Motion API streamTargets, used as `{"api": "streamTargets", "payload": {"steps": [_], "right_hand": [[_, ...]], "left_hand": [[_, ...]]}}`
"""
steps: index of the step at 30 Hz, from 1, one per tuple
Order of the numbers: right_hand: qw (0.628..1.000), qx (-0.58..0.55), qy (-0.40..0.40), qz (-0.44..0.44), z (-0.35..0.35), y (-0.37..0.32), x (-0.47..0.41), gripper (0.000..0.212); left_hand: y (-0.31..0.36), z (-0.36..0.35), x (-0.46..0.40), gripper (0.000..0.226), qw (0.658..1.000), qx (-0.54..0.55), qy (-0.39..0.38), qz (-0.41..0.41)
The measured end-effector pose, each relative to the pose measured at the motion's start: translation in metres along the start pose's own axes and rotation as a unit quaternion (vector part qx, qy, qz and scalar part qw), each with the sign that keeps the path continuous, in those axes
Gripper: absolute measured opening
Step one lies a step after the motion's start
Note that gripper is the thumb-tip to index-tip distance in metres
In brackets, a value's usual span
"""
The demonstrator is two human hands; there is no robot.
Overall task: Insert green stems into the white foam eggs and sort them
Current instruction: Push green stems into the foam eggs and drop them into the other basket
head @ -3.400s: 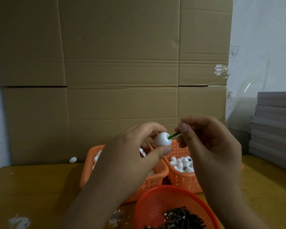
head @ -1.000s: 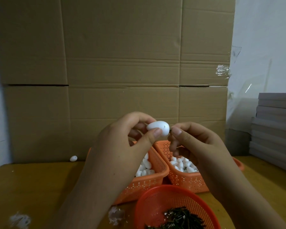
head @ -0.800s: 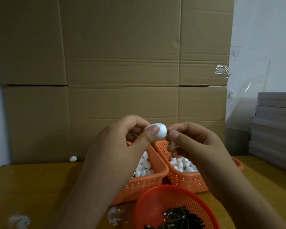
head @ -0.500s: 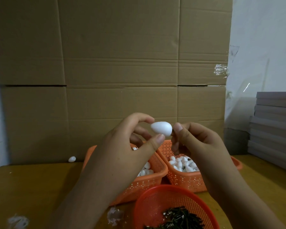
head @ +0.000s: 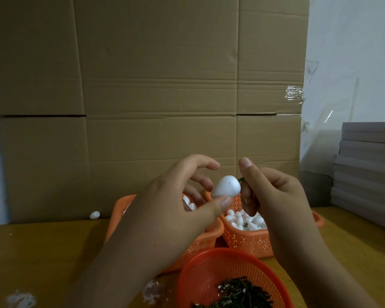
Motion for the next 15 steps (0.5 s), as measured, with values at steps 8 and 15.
{"api": "streamTargets", "payload": {"steps": [8,15], "right_hand": [[0.999,-0.011,-0.04,0.015,-0.004,-0.001,0.002,0.047],[0.994,-0.005,-0.098,0.043,0.003,-0.004,-0.001,0.024]], "left_hand": [[-0.004,-0.003,-0.001,0.017,1.0,-0.005,0.003,-0.017],[-0.013,0.001,-0.002,0.021,0.999,0.048,0.026,0.002]]}}
Point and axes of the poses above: each hand's wrist, its own x-axis away from the middle knuckle, its own z-axis out of the back of the hand, y = z × x, the point moved 1 cm from there along -x, towards the middle knuckle, and after that the axes turned 1 degree about -y, right-handed, at the moved point
